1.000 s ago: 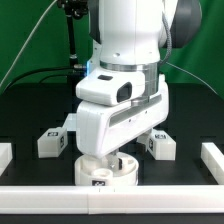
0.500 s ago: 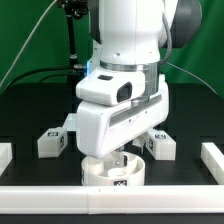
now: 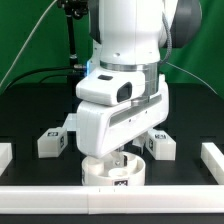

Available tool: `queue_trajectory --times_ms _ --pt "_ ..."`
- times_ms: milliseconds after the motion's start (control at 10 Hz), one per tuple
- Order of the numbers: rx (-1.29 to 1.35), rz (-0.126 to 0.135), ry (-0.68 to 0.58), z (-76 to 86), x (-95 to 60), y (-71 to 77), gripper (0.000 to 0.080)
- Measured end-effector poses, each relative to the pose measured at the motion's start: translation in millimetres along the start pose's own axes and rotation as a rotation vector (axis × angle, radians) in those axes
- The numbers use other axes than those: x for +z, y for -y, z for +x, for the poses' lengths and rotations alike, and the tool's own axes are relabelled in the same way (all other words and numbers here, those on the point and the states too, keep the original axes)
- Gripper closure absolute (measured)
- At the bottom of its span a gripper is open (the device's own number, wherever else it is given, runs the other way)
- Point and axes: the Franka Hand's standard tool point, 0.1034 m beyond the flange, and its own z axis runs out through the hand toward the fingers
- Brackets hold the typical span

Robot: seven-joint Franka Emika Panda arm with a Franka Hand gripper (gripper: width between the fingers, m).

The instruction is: Assemble stool

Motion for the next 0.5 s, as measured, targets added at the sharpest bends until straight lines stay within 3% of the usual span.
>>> queue_trajectory --times_ms 500 --pt "0.001 -0.001 -0.041 72.7 -0.1 39.2 0.0481"
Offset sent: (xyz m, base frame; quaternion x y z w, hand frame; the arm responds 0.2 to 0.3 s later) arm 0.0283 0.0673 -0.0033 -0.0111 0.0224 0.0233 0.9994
